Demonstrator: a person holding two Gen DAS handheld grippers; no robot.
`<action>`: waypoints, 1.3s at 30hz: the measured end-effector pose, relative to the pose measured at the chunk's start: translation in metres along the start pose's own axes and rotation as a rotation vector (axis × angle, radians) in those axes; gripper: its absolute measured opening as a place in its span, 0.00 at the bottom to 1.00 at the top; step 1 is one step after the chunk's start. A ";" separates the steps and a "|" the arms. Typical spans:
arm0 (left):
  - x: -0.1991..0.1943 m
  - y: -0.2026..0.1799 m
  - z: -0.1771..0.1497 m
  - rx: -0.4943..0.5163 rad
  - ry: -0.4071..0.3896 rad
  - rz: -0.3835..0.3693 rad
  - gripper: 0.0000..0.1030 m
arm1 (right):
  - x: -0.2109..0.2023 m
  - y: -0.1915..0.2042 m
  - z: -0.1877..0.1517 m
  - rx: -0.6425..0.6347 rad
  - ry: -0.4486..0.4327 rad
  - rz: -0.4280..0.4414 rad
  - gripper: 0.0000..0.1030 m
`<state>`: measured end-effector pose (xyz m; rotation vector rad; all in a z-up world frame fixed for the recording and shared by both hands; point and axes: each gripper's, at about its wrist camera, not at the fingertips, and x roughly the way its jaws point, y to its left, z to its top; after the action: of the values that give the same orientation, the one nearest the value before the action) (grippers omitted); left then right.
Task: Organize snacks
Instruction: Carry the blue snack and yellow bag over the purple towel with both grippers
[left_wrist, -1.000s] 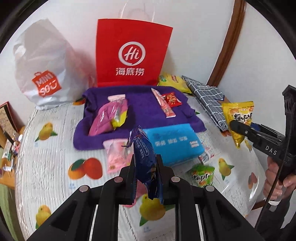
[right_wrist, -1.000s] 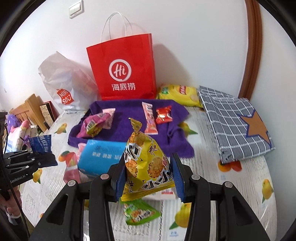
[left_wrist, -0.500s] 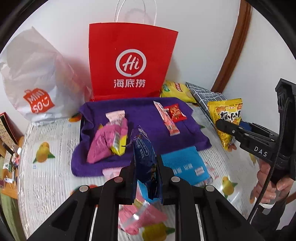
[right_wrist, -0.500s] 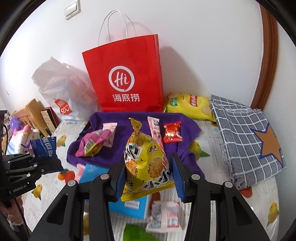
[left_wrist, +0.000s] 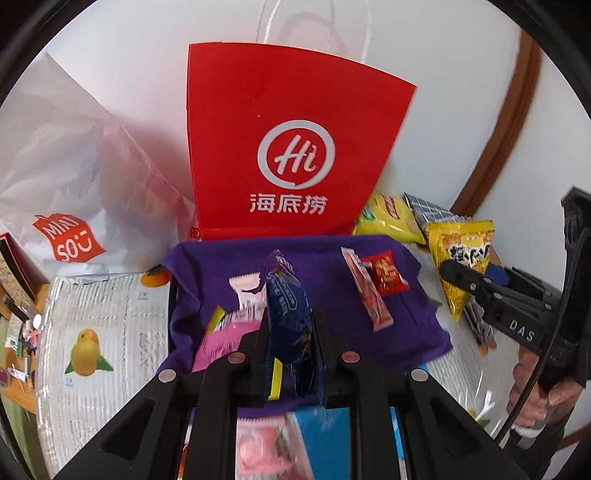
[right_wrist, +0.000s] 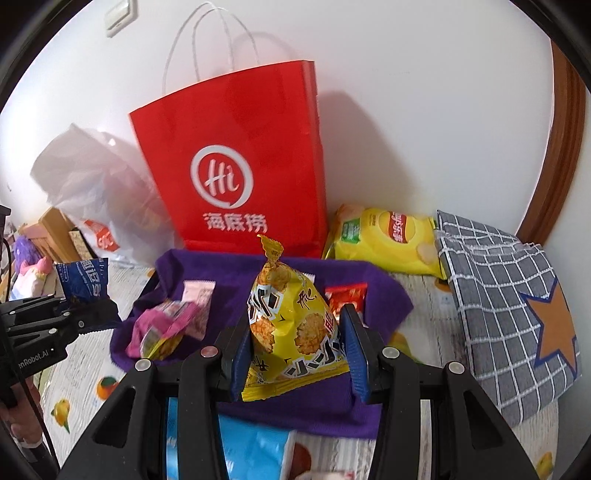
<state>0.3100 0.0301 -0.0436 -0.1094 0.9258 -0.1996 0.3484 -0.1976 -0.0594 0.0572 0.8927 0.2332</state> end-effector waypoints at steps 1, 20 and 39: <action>0.006 0.001 0.004 -0.017 0.007 -0.017 0.16 | 0.003 -0.002 0.002 0.001 -0.002 0.000 0.43; 0.057 0.018 -0.003 -0.057 0.083 -0.031 0.16 | 0.067 -0.019 -0.021 -0.045 0.145 -0.011 0.43; 0.063 0.018 -0.006 -0.045 0.104 -0.019 0.16 | 0.077 -0.016 -0.026 -0.091 0.197 -0.007 0.43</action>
<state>0.3447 0.0338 -0.0996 -0.1505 1.0332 -0.2039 0.3776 -0.1970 -0.1368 -0.0541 1.0767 0.2761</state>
